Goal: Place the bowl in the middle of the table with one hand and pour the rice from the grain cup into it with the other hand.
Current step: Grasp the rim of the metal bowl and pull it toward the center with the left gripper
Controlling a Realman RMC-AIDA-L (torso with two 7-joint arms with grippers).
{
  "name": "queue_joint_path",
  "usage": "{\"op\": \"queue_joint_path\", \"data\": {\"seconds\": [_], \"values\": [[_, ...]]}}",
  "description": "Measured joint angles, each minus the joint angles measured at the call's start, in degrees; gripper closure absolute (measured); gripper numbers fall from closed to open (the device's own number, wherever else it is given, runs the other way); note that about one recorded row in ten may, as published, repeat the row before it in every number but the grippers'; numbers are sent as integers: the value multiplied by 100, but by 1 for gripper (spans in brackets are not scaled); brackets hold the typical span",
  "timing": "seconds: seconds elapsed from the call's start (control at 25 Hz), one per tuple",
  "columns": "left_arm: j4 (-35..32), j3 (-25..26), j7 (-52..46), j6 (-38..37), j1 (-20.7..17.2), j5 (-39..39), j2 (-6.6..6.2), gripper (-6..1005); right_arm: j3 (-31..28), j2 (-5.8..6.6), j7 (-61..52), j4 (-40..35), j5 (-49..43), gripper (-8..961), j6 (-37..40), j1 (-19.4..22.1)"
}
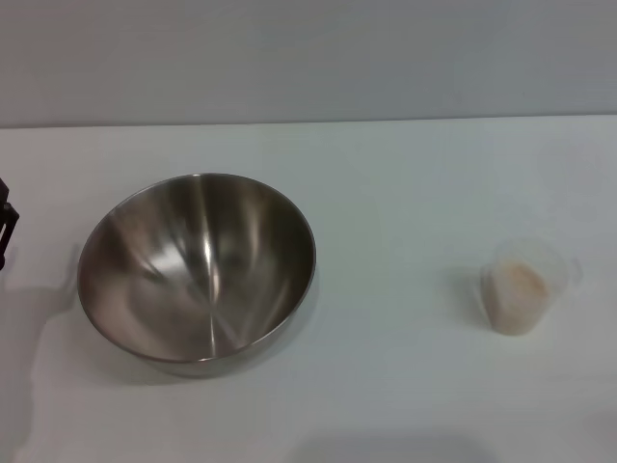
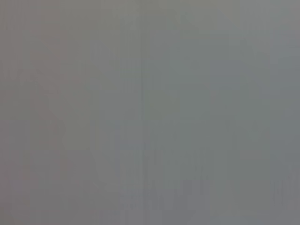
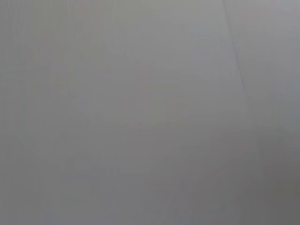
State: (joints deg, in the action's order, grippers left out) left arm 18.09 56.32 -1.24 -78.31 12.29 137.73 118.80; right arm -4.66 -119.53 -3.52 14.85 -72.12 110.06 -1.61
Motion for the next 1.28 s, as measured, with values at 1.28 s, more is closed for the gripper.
{"op": "queue_joint_path", "data": {"seconds": [1.28], "values": [[6916, 2729, 1147, 9686, -235, 1761, -234, 241, 9, 9, 0, -18, -3, 107, -192, -101]]}}
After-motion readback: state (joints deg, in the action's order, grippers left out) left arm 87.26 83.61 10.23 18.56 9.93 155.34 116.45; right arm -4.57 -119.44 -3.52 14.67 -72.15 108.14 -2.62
